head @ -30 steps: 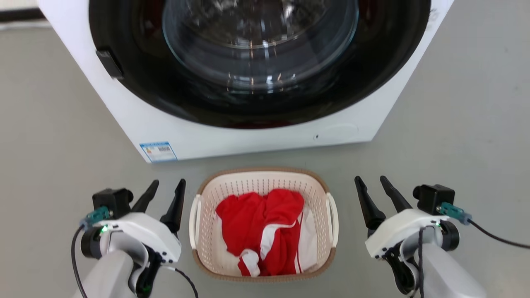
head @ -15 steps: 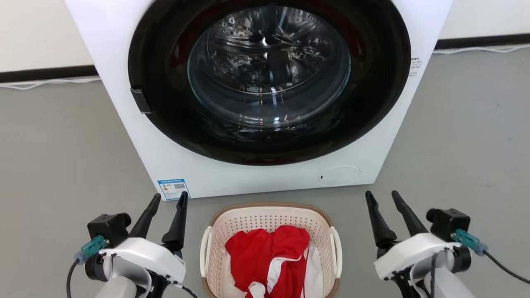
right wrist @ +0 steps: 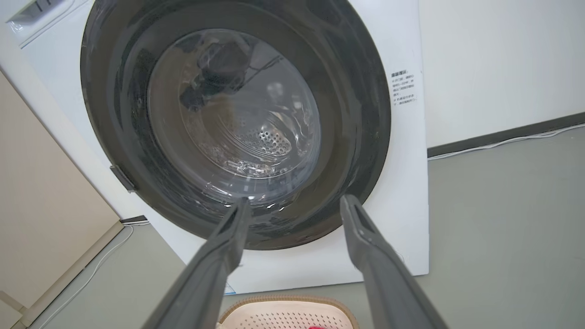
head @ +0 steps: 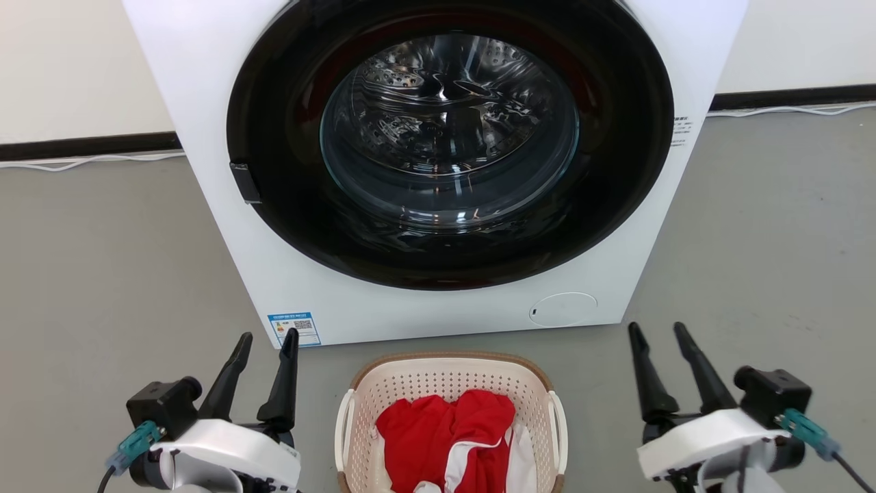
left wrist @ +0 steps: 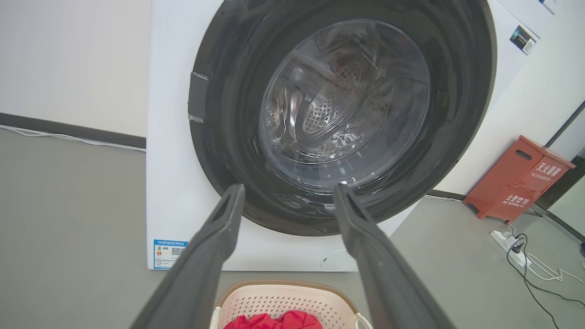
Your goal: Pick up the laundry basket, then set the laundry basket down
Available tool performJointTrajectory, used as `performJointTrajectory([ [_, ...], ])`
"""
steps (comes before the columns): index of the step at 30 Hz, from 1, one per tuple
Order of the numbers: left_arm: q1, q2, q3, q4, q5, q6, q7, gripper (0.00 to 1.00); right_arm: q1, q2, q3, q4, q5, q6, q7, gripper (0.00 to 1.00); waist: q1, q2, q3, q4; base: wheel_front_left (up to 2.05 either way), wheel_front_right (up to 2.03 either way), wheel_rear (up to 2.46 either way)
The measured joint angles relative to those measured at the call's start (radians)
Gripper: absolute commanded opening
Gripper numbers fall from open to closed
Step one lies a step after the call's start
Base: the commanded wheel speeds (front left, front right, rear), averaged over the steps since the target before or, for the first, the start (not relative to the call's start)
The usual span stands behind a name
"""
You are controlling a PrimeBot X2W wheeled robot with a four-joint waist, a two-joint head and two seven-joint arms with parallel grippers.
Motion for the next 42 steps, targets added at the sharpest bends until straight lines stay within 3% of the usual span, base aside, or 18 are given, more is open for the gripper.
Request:
performJointTrajectory([
  [9,0.057,-0.03,0.053,-0.047,0.053,0.0,0.0,1.0,0.065,0.012,-0.067,-0.071,-0.04,0.0,0.0,1.0,0.0,0.0,0.0,-0.007,0.0,0.0,0.0],
  [37,0.057,-0.05,0.061,-0.045,0.086,0.0,0.0,1.0,0.063,0.018,-0.05,-0.095,-0.056,0.0,0.0,1.0,0.0,0.0,0.0,-0.021,0.0,0.0,0.0],
  [38,0.058,-0.05,0.058,-0.042,0.085,0.0,0.0,0.0,0.064,0.018,-0.048,-0.093,-0.056,0.0,0.0,0.0,0.0,0.0,0.0,-0.022,0.0,0.0,0.0],
  [42,0.087,-0.064,0.056,0.007,0.085,0.0,0.0,0.0,0.093,0.025,-0.042,-0.047,-0.054,-0.001,0.002,0.0,0.0,0.0,0.0,-0.022,0.0,0.0,0.0],
])
